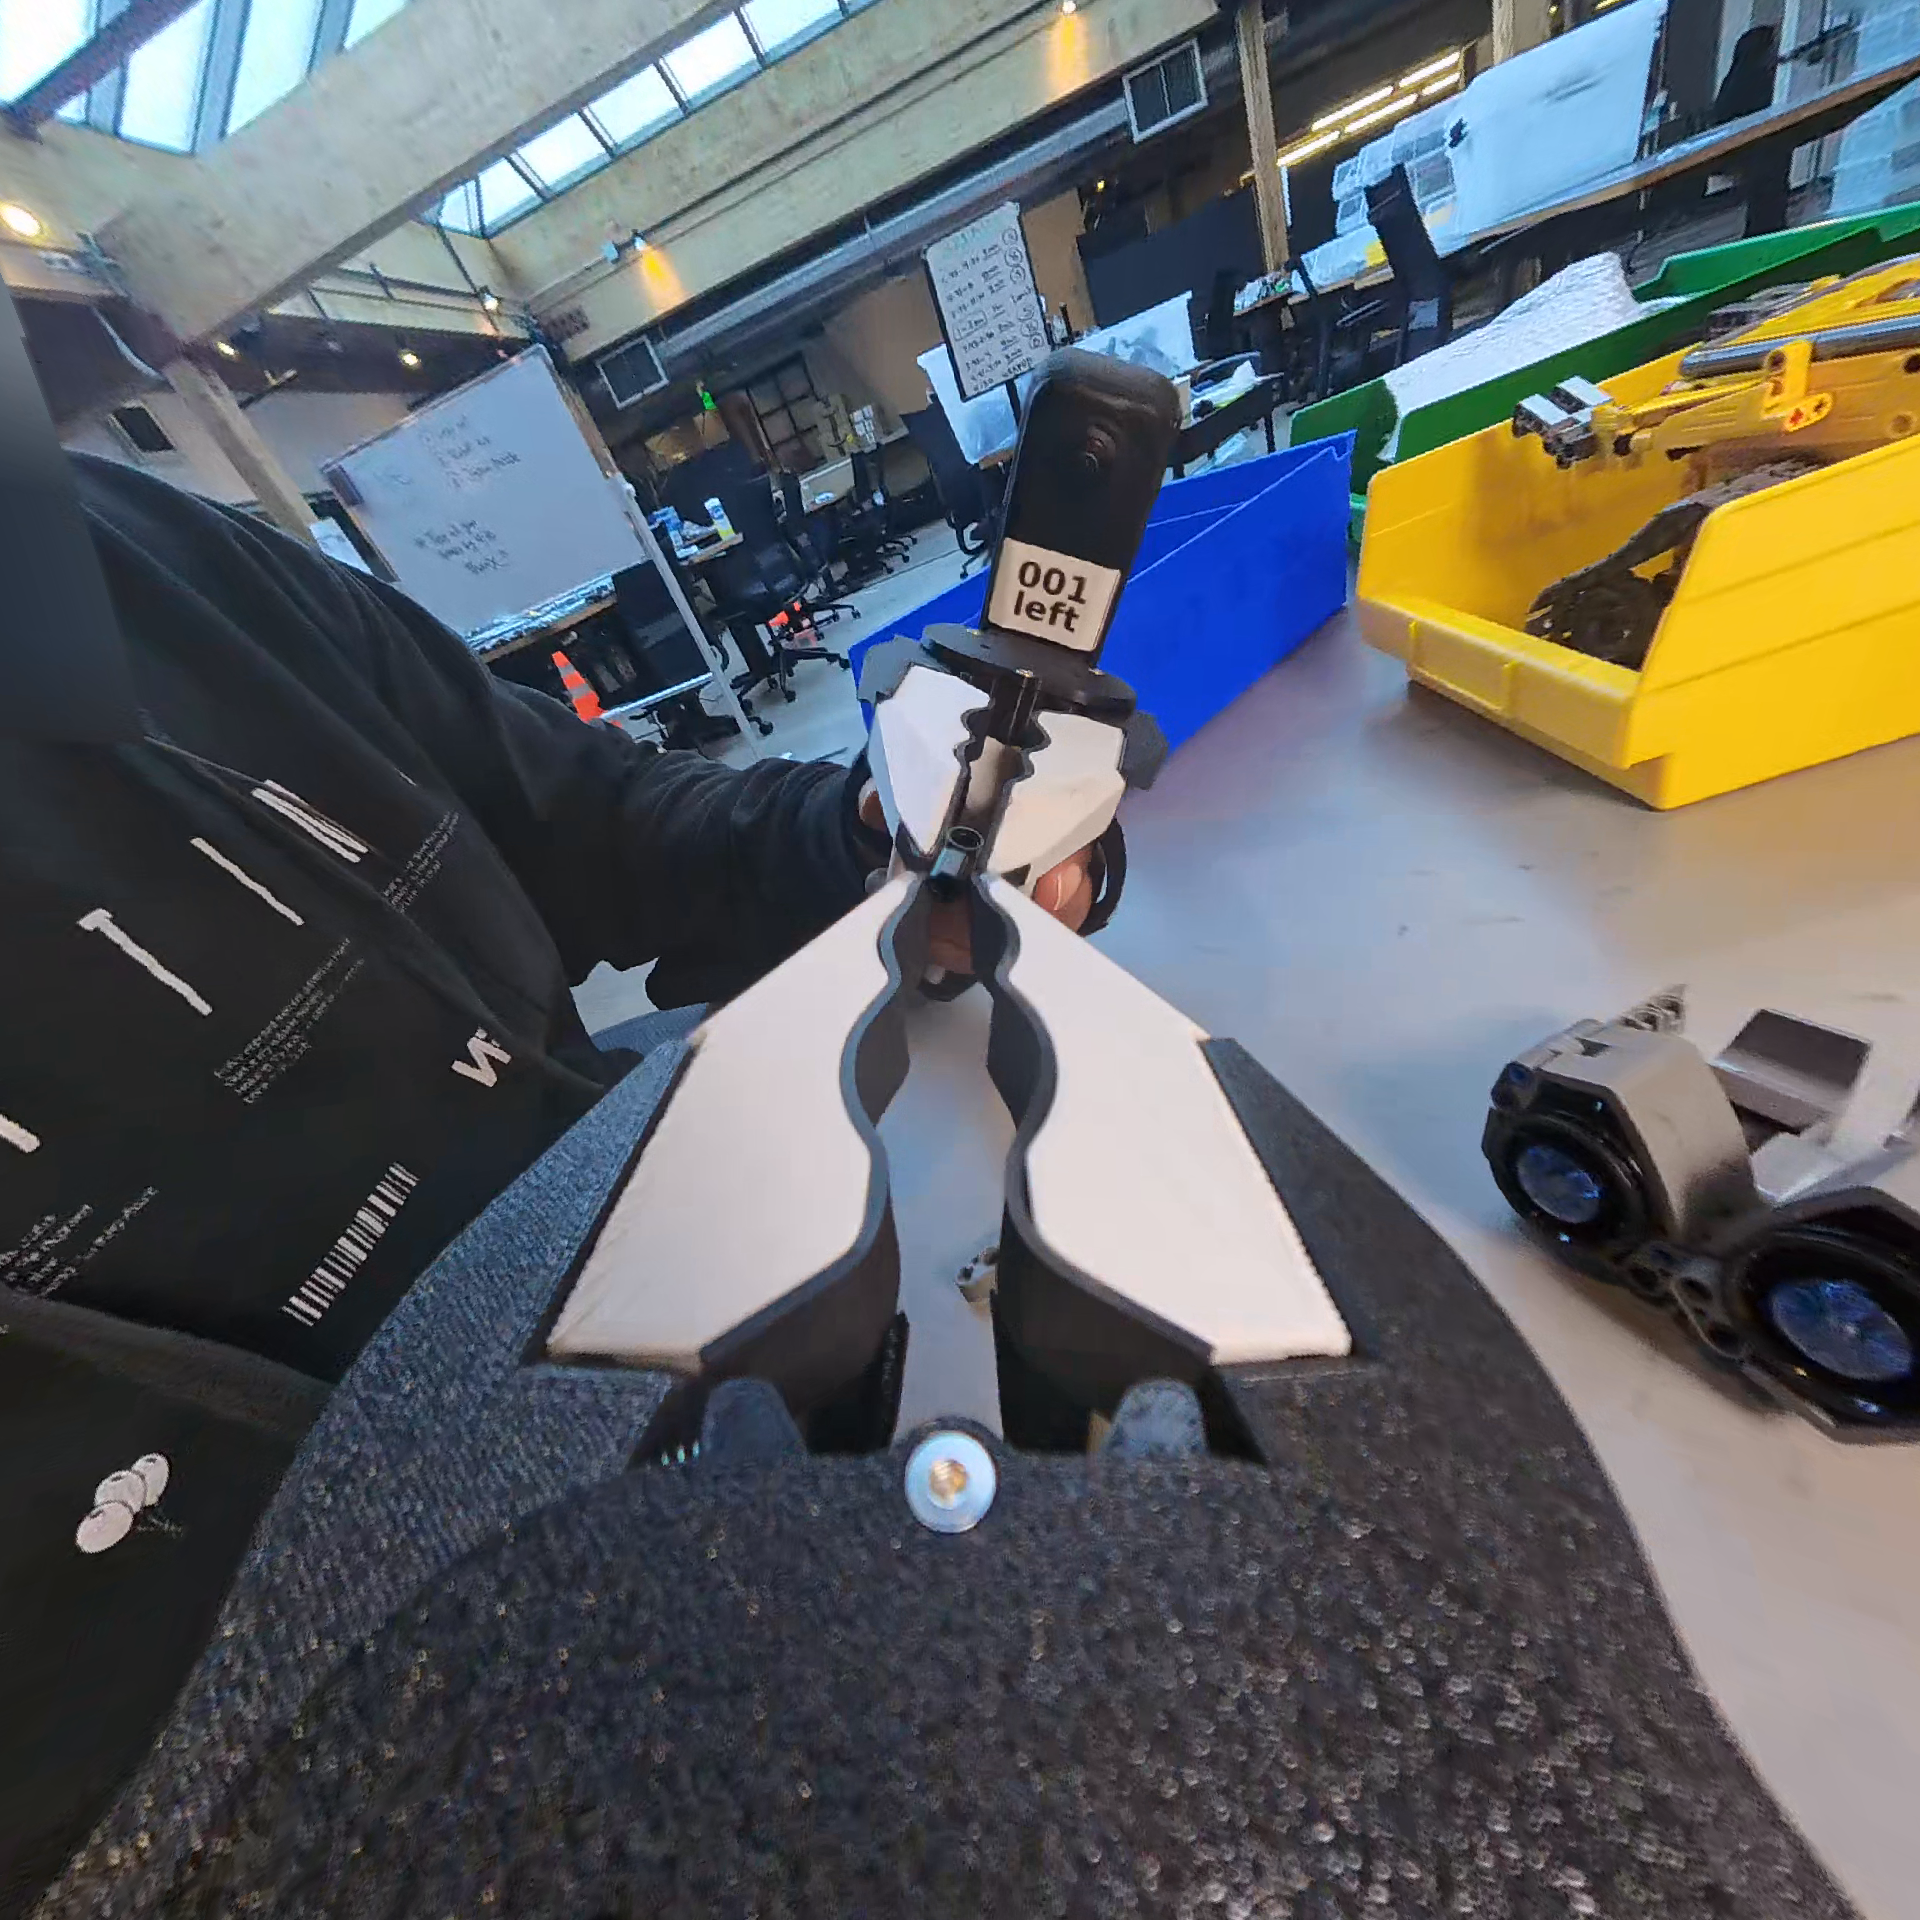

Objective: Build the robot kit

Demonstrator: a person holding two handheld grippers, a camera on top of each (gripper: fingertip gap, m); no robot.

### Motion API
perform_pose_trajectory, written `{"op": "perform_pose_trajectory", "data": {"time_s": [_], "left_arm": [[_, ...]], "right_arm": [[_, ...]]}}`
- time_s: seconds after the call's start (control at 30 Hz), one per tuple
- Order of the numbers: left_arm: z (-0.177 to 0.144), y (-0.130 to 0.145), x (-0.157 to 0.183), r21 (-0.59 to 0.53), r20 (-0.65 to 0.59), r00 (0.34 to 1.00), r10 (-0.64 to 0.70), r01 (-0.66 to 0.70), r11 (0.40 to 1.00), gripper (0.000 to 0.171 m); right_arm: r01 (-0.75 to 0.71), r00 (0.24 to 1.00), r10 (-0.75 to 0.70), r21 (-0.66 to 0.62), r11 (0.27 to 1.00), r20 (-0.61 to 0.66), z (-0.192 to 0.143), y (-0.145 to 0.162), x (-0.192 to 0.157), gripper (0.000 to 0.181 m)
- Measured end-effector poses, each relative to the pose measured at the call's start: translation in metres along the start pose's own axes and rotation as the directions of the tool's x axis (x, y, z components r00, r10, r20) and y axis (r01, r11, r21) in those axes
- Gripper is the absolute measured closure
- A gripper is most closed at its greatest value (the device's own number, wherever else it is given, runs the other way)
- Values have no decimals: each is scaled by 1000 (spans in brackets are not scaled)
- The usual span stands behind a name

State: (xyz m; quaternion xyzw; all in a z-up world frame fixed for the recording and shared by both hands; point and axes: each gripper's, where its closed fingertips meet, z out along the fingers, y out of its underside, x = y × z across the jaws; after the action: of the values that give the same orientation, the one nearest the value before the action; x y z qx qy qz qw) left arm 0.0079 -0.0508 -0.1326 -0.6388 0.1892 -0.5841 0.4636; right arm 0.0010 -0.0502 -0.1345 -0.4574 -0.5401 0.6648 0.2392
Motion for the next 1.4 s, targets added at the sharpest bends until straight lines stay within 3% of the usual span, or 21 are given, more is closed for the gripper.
{"op": "perform_pose_trajectory", "data": {"time_s": [0.33,0.43,0.57,0.73,0.83,0.93,1.1,1.23,1.4], "left_arm": [[-1,4,-4,-7,-6,997,-77,77,997,165],[-3,4,-7,-13,17,996,-91,92,996,165],[-4,10,-13,-41,46,993,-112,114,993,165],[-2,14,-15,-52,40,991,-129,131,990,165],[-2,12,-12,-48,37,996,-86,88,995,165],[-1,12,-9,-73,71,997,39,-33,997,165],[0,14,-8,-114,111,978,175,-162,980,165],[0,15,-10,-96,88,993,82,-74,993,164],[-3,6,-3,-11,-85,970,-227,227,974,146]], "right_arm": [[19,1000,-20,-39,999,-12,0,8,3,176],[134,988,-138,-54,989,-66,-1,8,8,174],[351,920,-367,-128,928,-139,-5,10,14,166],[409,894,-430,-160,898,-130,-3,15,11,171],[394,900,-416,-168,904,-128,-2,17,12,169],[358,921,-375,-155,921,-102,-2,18,8,175],[396,904,-416,-172,902,-101,-2,19,6,176],[518,826,-551,-226,825,-117,-4,20,9,176],[725,604,-785,-317,612,-134,-5,15,7,177]]}}
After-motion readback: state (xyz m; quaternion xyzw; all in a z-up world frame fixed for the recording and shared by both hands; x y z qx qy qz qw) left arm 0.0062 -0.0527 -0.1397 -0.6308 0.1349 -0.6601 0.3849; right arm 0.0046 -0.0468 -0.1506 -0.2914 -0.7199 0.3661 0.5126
